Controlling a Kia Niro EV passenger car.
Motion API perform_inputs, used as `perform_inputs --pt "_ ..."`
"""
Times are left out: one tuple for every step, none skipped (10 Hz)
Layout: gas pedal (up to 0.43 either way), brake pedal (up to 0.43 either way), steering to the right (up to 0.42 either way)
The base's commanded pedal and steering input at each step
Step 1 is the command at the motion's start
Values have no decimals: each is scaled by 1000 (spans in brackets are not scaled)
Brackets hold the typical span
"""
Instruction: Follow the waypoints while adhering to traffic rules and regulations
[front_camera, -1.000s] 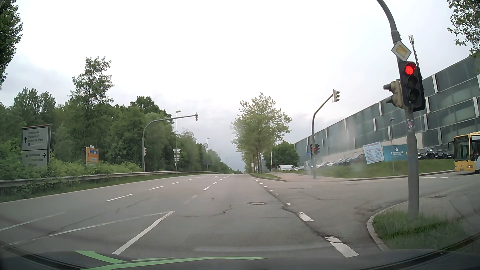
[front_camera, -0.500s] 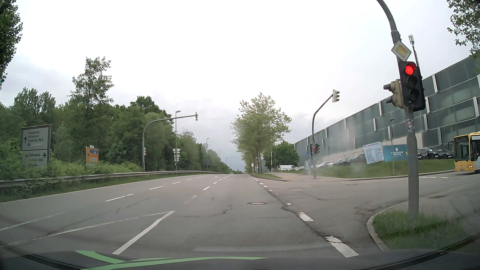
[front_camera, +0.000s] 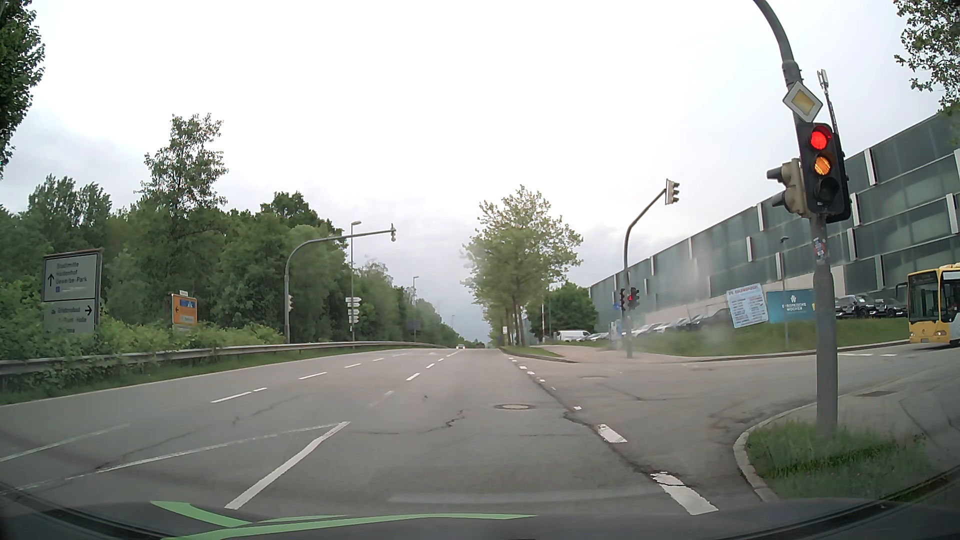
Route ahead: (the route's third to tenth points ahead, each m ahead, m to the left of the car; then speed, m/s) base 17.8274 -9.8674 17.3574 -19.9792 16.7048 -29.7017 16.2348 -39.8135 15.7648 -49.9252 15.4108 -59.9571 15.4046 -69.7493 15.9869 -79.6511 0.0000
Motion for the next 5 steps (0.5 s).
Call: perform_inputs --pt "0 348 2" --pt "0 220 3" --pt "0 0 2" --pt "0 0 2" --pt "20 0 2"
